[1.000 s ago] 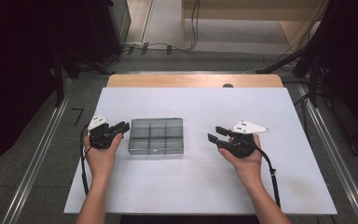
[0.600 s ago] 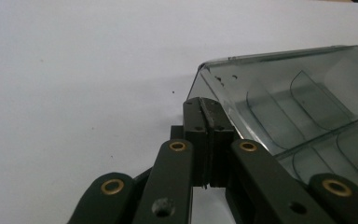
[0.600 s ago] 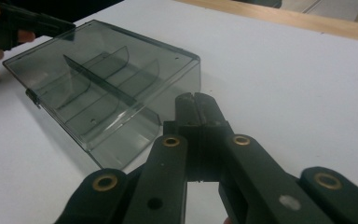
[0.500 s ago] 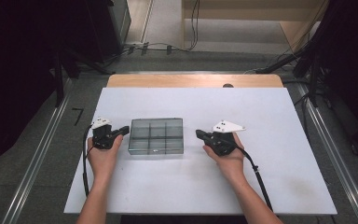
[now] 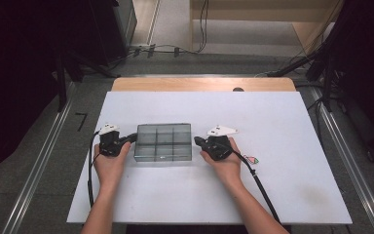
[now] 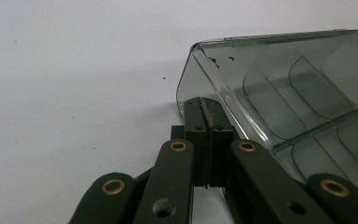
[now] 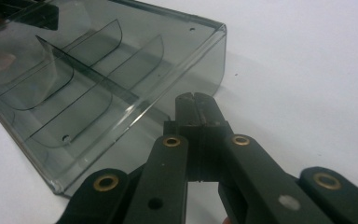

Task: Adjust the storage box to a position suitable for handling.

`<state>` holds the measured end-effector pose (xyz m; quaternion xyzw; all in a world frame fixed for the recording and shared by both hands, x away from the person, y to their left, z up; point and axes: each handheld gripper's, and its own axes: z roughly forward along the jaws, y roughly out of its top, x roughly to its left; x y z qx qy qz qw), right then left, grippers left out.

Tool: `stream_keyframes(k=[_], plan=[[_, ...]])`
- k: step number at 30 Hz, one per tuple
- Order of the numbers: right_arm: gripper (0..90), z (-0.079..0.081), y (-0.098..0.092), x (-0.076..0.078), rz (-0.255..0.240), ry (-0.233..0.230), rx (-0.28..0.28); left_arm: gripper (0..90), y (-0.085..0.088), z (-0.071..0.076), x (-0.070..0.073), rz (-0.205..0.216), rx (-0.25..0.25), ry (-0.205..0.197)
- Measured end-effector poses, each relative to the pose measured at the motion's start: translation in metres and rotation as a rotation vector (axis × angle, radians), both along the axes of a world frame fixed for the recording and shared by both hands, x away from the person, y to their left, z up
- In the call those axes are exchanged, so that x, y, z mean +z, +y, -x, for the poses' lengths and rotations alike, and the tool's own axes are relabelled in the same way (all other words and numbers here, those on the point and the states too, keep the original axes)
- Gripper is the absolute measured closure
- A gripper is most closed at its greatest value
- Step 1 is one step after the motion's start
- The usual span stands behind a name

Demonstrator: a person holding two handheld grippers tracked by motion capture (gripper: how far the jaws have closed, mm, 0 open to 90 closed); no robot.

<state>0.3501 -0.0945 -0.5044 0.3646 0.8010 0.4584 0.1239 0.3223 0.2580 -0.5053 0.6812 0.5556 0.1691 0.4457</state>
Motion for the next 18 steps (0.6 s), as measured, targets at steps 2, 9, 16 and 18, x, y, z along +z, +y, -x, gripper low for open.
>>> stream_keyframes(k=[2, 9, 16, 18], plan=[[87.9, -0.0013, 0.0025, -0.0015, 0.000, 0.002, -0.004, 89.8, -0.0003, 0.0005, -0.0005, 0.002, 0.001, 0.001], [88.0, -0.0018, 0.0055, -0.0023, 0.005, 0.010, -0.009, 89.9, -0.0010, 0.0021, -0.0008, 0.019, -0.015, 0.005], [88.2, 0.0013, 0.0068, -0.0028, 0.010, 0.038, -0.036, 90.0, -0.0019, 0.0023, -0.0013, 0.022, -0.019, -0.002], [88.2, 0.0034, 0.0076, -0.0030, 0.018, 0.051, -0.044, 90.0, -0.0014, 0.0025, -0.0016, 0.027, -0.022, -0.003]])
